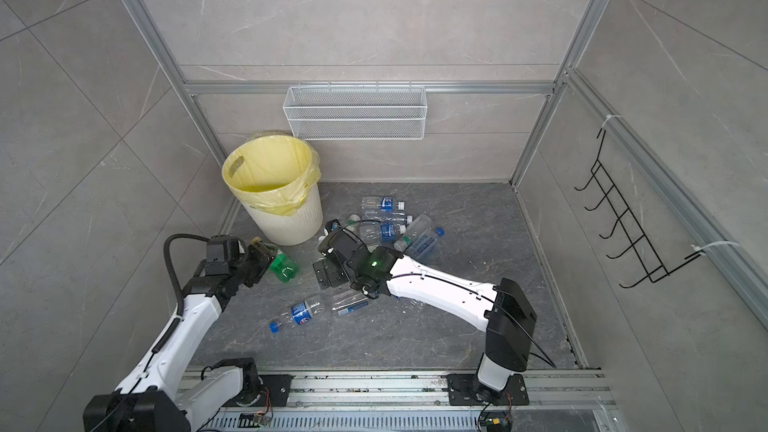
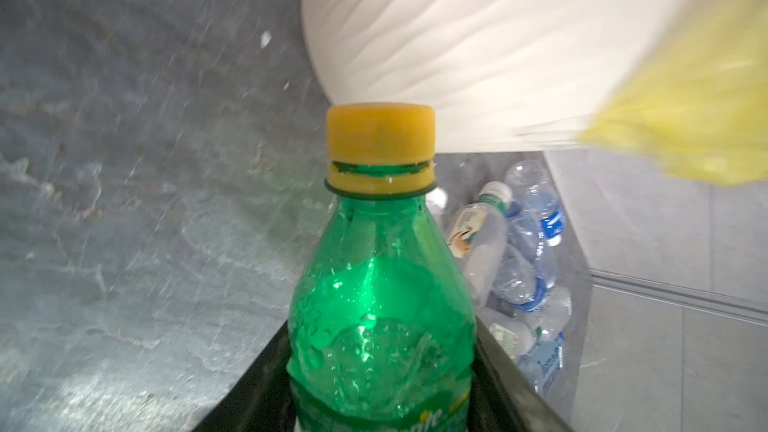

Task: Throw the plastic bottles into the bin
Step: 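Lift the second green bottle with the left gripper over the bin, then open the left gripper to release the green bottle into the bin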

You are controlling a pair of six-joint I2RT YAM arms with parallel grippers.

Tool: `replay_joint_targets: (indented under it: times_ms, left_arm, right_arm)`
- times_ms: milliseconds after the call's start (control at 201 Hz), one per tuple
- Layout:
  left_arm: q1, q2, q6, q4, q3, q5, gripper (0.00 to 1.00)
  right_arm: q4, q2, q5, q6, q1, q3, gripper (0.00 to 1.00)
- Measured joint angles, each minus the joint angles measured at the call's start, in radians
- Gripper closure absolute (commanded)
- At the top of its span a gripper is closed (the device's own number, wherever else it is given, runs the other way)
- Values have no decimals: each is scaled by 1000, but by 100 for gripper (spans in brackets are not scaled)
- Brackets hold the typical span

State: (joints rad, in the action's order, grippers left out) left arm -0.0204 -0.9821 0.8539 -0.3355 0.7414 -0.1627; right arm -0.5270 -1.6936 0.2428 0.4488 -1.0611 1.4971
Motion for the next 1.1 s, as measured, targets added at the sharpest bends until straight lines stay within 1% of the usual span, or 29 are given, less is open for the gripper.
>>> replay_joint_targets:
  times_ms: [134, 398, 607, 727, 782, 806, 846, 891, 916, 956, 1006, 1095]
  left_arm:
    - [0, 50, -66, -47, 151, 4, 47]
    - [0, 12, -166, -49, 512, 4, 47]
    - [1, -106, -232, 12, 762, 2, 46]
    - [1, -202, -259, 34, 864, 3, 44]
    - [1, -269, -267, 32, 916, 3, 40]
    - [1, -296, -274, 28, 936, 3, 35]
    - [2, -361, -280, 16, 982, 2, 23]
    - [3, -432, -282, -3, 1033, 2, 7]
    - [3, -475, -286, -21, 1061, 3, 1]
    - [3, -537, -280, -48, 1096, 2, 0]
    - [5, -592, -282, -74, 1106, 2, 0]
    - [9, -628, -281, -116, 1076, 2, 0]
  right_arm:
    - [-1, 1, 0, 0, 0, 27, 0]
    - [-16, 11, 0, 0, 0, 60, 0]
    - [-32, 48, 4, 0, 3, 60, 0]
    - [-36, 67, 6, 0, 10, 60, 0]
    - [-39, 72, 8, 0, 13, 60, 0]
    - [-39, 73, 8, 0, 14, 60, 0]
    - [-39, 74, 8, 0, 15, 60, 0]
    - [-39, 75, 8, 1, 16, 59, 0]
    - [-39, 75, 8, 2, 16, 59, 0]
    - [-41, 75, 8, 3, 16, 59, 0]
    - [-42, 79, 9, 4, 16, 55, 0]
    - [-45, 95, 15, 4, 16, 38, 0]
